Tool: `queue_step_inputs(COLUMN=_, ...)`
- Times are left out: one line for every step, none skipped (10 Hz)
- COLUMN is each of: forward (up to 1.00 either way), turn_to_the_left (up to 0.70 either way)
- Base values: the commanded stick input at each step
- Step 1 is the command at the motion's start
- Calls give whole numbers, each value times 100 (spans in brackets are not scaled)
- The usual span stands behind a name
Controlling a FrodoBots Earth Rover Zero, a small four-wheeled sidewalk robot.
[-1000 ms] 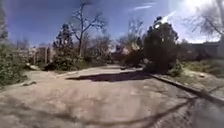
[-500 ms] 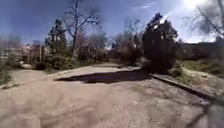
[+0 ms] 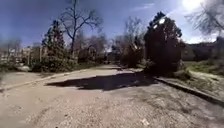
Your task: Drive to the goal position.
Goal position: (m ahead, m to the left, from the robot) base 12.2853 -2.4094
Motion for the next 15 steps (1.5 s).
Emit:
queue_step_inputs(forward=100, turn_to_the_left=-15)
queue_step_inputs(forward=100, turn_to_the_left=-40)
queue_step_inputs(forward=100, turn_to_the_left=-40)
queue_step_inputs(forward=100, turn_to_the_left=-35)
queue_step_inputs(forward=100, turn_to_the_left=-4)
queue_step_inputs(forward=100, turn_to_the_left=0)
queue_step_inputs(forward=100, turn_to_the_left=0)
queue_step_inputs(forward=100, turn_to_the_left=0)
queue_step_inputs(forward=100, turn_to_the_left=0)
queue_step_inputs(forward=100, turn_to_the_left=0)
queue_step_inputs(forward=100, turn_to_the_left=0)
queue_step_inputs(forward=100, turn_to_the_left=-2)
queue_step_inputs(forward=100, turn_to_the_left=-28)
queue_step_inputs(forward=100, turn_to_the_left=-40)
queue_step_inputs(forward=100, turn_to_the_left=-18)
